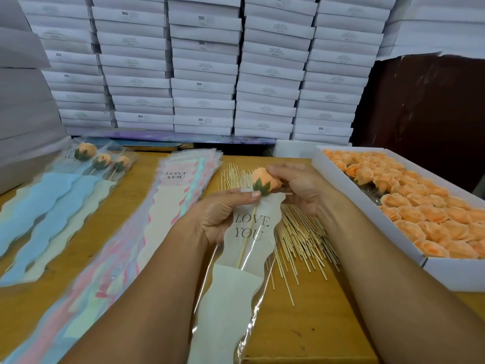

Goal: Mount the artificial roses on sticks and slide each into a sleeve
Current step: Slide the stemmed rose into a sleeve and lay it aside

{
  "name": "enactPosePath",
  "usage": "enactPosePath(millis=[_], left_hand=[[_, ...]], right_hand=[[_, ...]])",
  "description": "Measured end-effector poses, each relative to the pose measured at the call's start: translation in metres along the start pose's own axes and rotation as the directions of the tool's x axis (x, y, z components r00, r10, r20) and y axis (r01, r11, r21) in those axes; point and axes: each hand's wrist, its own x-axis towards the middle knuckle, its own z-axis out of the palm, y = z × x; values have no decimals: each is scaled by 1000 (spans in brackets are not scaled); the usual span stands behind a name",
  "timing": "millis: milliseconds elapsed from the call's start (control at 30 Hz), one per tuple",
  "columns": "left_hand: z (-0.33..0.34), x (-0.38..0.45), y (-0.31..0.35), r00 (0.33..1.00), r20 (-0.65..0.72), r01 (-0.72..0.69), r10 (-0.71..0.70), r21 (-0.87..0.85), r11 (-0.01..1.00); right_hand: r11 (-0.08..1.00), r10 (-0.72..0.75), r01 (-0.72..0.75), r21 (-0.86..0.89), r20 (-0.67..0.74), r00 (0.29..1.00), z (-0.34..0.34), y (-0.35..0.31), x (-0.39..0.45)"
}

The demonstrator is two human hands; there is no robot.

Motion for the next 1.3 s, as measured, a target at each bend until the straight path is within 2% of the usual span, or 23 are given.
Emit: enactPosePath(millis=[167,267,367,433,500,600,700,900,1133,1300], left_hand=[[3,-1,2,1000,9,23,-23,8,1000],[6,-1,6,1000,-3,23,-23,27,999],[9,-2,8,996,-32,84,-80,152,985],[12,-4,8,988,-82,146,-128,262,954],[13,-5,8,986,-120,146,-115,295,944],[13,-7,12,990,-116,109,-86,205,973],[14,-9,18,982,-110,160,-154,47,986],[27,-4,18,966,-144,233,-213,140,962],[32,-2,20,982,-10,188,-188,64,980],[29,-1,20,989,33,140,-141,53,989]], right_hand=[[993,-74,73,-88,-11,997,1,-1,-1],[989,-110,115,-90,67,992,1,-2,-4],[979,-175,188,-81,146,974,0,-1,-5],[974,-188,203,-98,138,972,-1,0,-3],[973,-193,204,-106,109,975,-3,2,-1],[979,-184,189,-74,67,981,-5,4,2],[984,-179,179,-25,9,984,-6,5,5],[978,-203,201,-60,-31,979,-4,8,7],[979,-148,136,-151,-68,987,-3,8,7],[986,-74,76,-148,20,997,1,4,2]])
